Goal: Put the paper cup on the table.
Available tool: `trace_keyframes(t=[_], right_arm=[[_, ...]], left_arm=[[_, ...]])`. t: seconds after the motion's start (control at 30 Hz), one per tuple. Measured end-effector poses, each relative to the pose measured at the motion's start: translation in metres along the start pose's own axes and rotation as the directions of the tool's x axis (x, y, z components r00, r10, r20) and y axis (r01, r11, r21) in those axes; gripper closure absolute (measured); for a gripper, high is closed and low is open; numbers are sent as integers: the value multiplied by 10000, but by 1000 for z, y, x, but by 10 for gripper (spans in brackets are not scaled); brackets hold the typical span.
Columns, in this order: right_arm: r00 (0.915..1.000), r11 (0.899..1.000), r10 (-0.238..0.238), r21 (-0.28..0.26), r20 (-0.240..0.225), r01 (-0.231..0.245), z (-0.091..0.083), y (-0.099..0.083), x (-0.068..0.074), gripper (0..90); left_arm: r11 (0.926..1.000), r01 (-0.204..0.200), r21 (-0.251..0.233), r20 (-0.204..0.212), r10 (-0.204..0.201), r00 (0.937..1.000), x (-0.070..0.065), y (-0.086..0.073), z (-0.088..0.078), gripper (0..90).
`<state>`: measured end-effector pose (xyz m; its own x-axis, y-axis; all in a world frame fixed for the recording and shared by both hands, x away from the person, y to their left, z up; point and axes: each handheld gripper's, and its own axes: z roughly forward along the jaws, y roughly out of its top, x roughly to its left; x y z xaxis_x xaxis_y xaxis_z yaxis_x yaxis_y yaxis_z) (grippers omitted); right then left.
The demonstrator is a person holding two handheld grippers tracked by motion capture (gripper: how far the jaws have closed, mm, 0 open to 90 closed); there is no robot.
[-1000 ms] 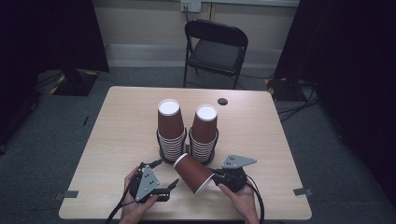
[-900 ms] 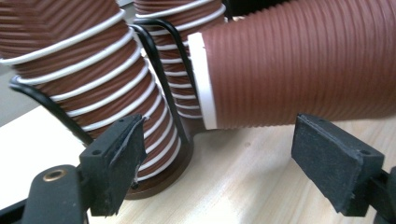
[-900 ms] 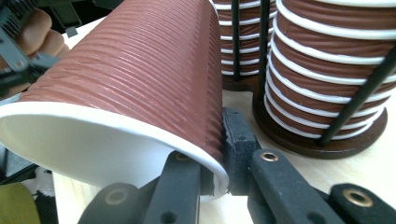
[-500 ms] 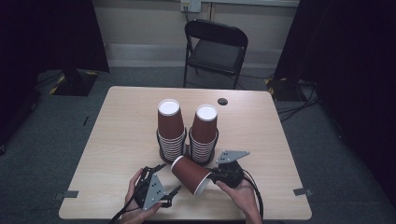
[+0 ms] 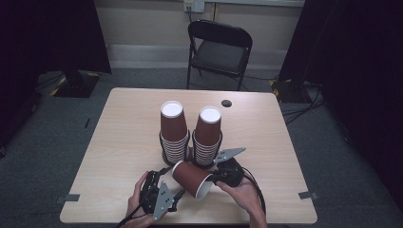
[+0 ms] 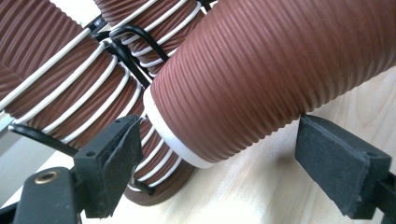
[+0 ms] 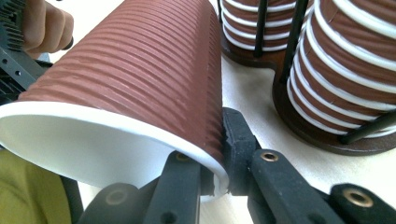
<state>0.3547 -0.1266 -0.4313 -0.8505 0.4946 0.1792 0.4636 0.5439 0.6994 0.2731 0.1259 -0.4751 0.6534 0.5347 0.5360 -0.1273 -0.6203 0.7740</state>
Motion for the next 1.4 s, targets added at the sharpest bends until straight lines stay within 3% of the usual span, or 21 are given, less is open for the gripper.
trace_keyframes(t=[0.1,0.6,1.07,1.4], right_arm=[[10000,9998,-36,206,56,35,1,3,0,842],[9999,10000,-42,-7,-140,42,4,13,1,854],[9986,9988,-52,-482,-523,27,6,21,8,877],[9979,9993,-53,-373,-644,29,14,25,12,874]], left_arm=[[9998,-185,44,-142,185,9997,-2,1,1,146],[9987,-459,210,-33,459,9989,-10,6,9,89],[9989,-445,-167,160,448,9989,-15,22,16,81],[9983,-453,-356,301,463,9985,-19,36,20,75]])
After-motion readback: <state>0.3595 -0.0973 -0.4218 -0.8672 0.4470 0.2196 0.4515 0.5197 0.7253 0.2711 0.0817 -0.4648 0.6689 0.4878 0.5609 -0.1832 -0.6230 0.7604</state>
